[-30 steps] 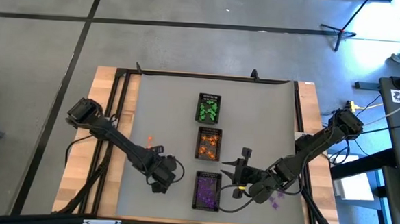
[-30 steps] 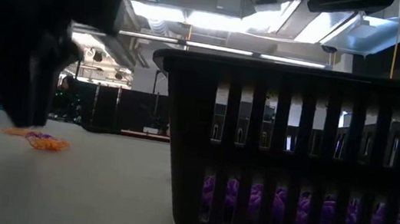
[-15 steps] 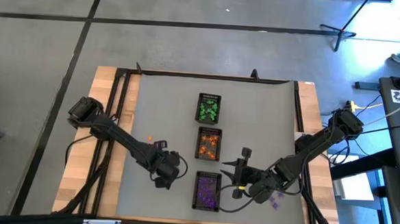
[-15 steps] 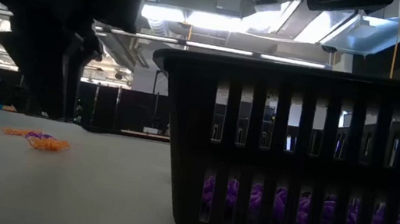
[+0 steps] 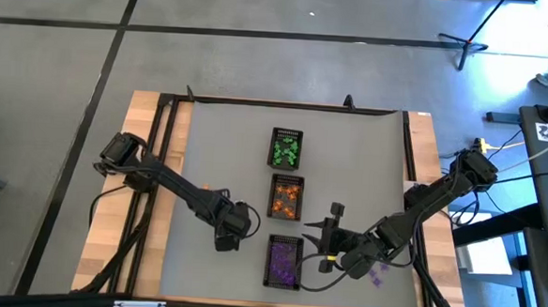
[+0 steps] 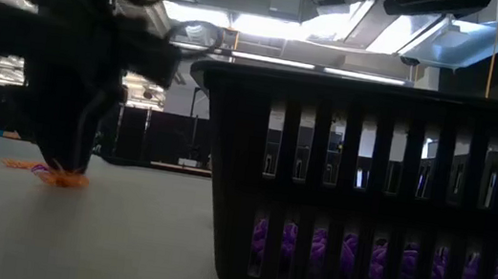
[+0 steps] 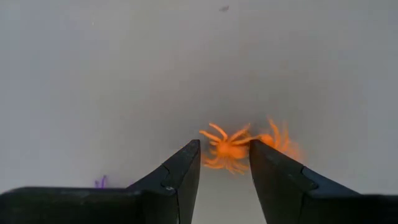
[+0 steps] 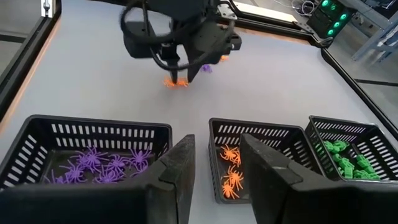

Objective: Sort Halloween decoration
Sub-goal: Put the orange spider toy into the middle black bin

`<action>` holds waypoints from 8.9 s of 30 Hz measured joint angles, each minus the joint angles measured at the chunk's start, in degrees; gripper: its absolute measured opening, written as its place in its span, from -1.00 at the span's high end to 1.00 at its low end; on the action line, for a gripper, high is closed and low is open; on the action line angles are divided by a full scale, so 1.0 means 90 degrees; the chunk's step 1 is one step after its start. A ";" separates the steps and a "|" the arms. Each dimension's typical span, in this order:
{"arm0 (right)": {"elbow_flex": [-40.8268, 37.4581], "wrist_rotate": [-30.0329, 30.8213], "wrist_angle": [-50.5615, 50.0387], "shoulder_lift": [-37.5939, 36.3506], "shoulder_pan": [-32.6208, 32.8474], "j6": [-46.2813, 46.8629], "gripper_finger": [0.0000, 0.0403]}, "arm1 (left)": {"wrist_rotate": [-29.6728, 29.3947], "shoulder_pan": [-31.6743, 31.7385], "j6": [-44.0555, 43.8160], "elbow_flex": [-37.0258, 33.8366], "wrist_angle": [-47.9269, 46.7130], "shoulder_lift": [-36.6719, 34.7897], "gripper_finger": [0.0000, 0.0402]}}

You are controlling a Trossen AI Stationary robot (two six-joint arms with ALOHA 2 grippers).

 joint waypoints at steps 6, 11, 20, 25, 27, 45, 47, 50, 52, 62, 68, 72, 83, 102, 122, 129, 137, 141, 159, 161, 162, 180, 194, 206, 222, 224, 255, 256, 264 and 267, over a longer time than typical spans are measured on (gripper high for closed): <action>0.0000 0.0000 0.0006 0.0000 0.0001 0.0000 0.39 | 0.0240 0.0133 -0.0023 -0.0461 0.0470 -0.0048 0.35; 0.0000 0.0012 0.0009 0.0000 -0.0001 -0.0001 0.39 | 0.0233 0.0095 0.0062 -0.0400 0.0430 -0.0054 0.57; 0.0000 0.0050 0.0014 0.0000 0.0001 -0.0002 0.39 | -0.0153 0.0095 0.0362 0.0138 0.0133 -0.0386 0.97; 0.0000 0.0062 0.0011 0.0000 0.0001 -0.0002 0.39 | -0.0526 0.0092 0.0683 0.0695 -0.0015 -0.0474 1.00; 0.0000 0.0067 0.0011 0.0000 0.0001 -0.0002 0.39 | -0.0623 0.0096 0.0911 0.0952 0.0029 -0.0474 1.00; 0.0000 0.0124 0.0006 0.0000 -0.0001 -0.0005 0.39 | -0.0856 0.1246 0.2664 0.1775 0.2181 -0.0366 0.88; 0.0000 0.0121 -0.0008 0.0000 0.0001 -0.0005 0.39 | -0.0877 0.1320 0.2667 0.1777 0.2091 -0.0338 0.78; 0.0000 0.0121 -0.0100 0.0000 0.0000 -0.0005 0.39 | -0.0865 0.1353 0.2669 0.1774 0.2012 -0.0334 0.62; 0.0000 0.0119 -0.0175 0.0000 0.0000 -0.0005 0.39 | -0.0811 0.1315 0.2667 0.1774 0.1973 -0.0338 0.54; 0.0000 -0.0873 -0.0905 0.0000 0.0001 0.0946 0.39 | -0.0631 0.0476 0.2736 0.1772 0.1635 -0.0253 0.43; 0.0000 -0.1435 -0.1868 0.0000 0.0001 0.2113 0.39 | -0.1415 -0.0228 0.2612 0.1717 0.1147 -0.0648 0.44; 0.0000 -0.1813 -0.2041 0.0073 -0.0076 0.2553 0.39 | -0.1822 -0.0504 0.2328 0.1063 0.1465 -0.1203 0.45; -0.0494 -0.3086 -0.1481 0.0970 -0.1023 0.2517 0.34 | -0.2208 -0.0572 0.1936 -0.2320 0.5914 -0.3459 0.45; -0.1098 -0.3714 -0.0443 0.1399 -0.1713 0.2331 0.64 | -0.2494 -0.0568 0.1948 -0.2830 0.7010 -0.3644 0.45; -0.1018 -0.4070 -0.0706 0.0940 -0.1709 0.2529 0.15 | -0.2489 -0.0569 0.1952 -0.2830 0.6990 -0.3643 0.45; -0.0974 -0.4009 -0.0437 0.1490 -0.1700 0.2545 -0.10 | -0.2487 -0.0571 0.1952 -0.2828 0.6949 -0.3643 0.45; -0.0996 -0.3852 -0.0489 0.1427 -0.1709 0.2350 0.46 | -0.2488 -0.0571 0.1952 -0.2828 0.6933 -0.3643 0.45; -0.1003 -0.3878 -0.0494 0.1247 -0.1711 0.2303 0.86 | -0.2487 -0.0571 0.1952 -0.2828 0.6932 -0.3643 0.45; -0.0613 -0.2182 0.0394 0.0012 -0.1754 0.1061 0.93 | -0.2489 -0.0568 0.1955 -0.2828 0.6916 -0.3643 0.45; -0.0541 -0.2253 0.0900 0.0035 -0.1881 0.0718 0.90 | -0.2489 -0.0571 0.1955 -0.2828 0.6920 -0.3643 0.45; -0.0537 -0.2363 0.1049 0.0038 -0.1984 0.0635 0.87 | -0.2489 -0.0569 0.1955 -0.2828 0.6916 -0.3643 0.45; -0.0546 -0.3764 0.1188 0.0046 -0.2609 0.0371 -0.03 | -0.2489 -0.0568 0.1953 -0.2828 0.6918 -0.3643 0.45; -0.1287 -0.1155 0.2477 0.0027 -0.0640 0.0022 0.10 | -0.2557 -0.0554 0.1563 -0.2823 0.7098 -0.3640 0.45; -0.1287 -0.1177 0.2360 0.0022 -0.0660 0.0042 0.10 | -0.0443 -0.0224 0.0816 -0.2705 0.5083 -0.2881 0.45; -0.1287 -0.1371 0.2335 0.0022 -0.0665 0.0375 0.10 | -0.0088 -0.0787 0.0289 -0.1227 0.1722 -0.0802 0.45; -0.1287 -0.1434 0.2333 0.0022 -0.0665 0.0379 0.10 | -0.0087 -0.0787 0.0260 -0.1210 0.1720 -0.0716 0.45; -0.1285 -0.1434 0.2185 0.0022 -0.0665 0.0400 0.10 | -0.2519 -0.0599 0.1973 0.1505 -0.0499 -0.0381 1.00; -0.1285 -0.1433 0.2183 0.0022 -0.0665 0.0403 0.10 | -0.2641 -0.0562 0.2126 0.1603 -0.0348 -0.0381 1.00; -0.1283 -0.1433 0.2097 0.0021 -0.0665 0.0407 0.10 | -0.1196 -0.0121 0.2620 0.1643 0.0201 -0.0364 1.00; -0.1280 -0.1432 0.1904 0.0019 -0.0665 0.0555 0.10 | -0.0625 -0.0128 0.2619 0.1341 0.0194 -0.0336 1.00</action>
